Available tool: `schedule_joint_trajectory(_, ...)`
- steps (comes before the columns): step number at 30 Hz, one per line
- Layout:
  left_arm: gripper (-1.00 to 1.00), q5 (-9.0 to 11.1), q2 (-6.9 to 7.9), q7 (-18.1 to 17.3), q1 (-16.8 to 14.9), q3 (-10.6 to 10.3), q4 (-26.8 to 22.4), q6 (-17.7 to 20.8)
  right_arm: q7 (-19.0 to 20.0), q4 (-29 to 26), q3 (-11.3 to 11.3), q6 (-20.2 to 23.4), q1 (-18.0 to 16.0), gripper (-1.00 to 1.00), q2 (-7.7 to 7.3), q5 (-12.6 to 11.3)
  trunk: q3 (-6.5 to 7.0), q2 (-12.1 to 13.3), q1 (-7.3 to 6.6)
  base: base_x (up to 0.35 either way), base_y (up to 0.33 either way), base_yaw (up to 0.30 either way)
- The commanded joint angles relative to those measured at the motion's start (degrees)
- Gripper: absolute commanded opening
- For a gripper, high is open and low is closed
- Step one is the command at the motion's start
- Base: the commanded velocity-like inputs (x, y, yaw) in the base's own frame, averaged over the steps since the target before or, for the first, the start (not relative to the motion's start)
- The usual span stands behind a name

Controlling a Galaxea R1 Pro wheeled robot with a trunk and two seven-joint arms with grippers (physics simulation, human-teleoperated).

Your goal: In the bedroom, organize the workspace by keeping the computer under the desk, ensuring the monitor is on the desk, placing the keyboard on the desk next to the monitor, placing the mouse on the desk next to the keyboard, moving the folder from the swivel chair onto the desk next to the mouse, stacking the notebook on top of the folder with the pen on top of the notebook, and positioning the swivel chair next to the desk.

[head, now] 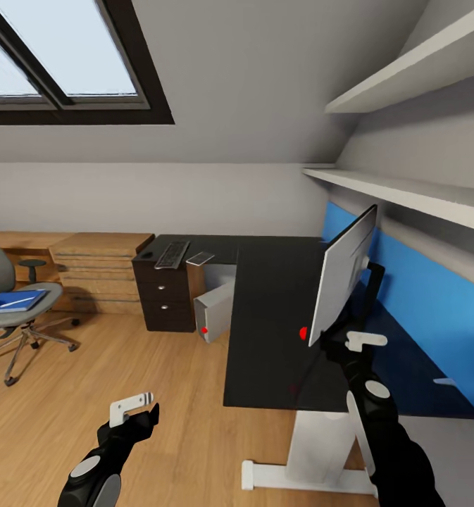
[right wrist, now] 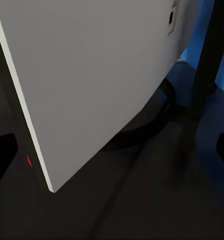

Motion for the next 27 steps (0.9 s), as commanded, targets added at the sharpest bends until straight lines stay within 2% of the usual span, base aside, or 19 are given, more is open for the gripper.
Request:
schedule_joint_trajectory(1,1.0,0.6,0.07,0.59,-0.05,-0.15,-0.07,0.1,0.01,-0.1,-0.03,0.22,-0.02,1.0,0.05,0.56,-0.07,-0.04,0.01,0.023,0.026,0.0)
schedule_joint_trajectory(7,1.0,0.59,0.07,0.59,-0.05,-0.15,-0.05,0.07,-0.05,-0.14,0.01,-1.09,0.35,1.0,0.05,0.6,-0.07,-0.04,0.01,0.048,0.028,0.0)
schedule_joint_trajectory(16,1.0,0.53,0.07,0.59,-0.05,-0.15,-0.05,0.02,-0.09,0.01,0.02,-2.48,0.5,1.0,0.05,1.68,-0.07,-0.04,0.01,0.114,0.211,0.0)
schedule_joint_trajectory(24,1.0,0.54,0.07,0.59,-0.05,-0.15,-0.05,0.02,-0.09,-0.04,0.02,-2.53,0.5,1.0,0.05,1.91,-0.07,-0.04,0.01,0.007,0.029,0.0)
schedule_joint_trajectory(27,1.0,0.53,0.07,0.59,-0.05,-0.15,-0.05,0.02,-0.15,-0.05,-0.01,-2.53,0.5,1.0,0.0,1.98,-0.07,-0.04,0.01,0.223,0.001,0.0)
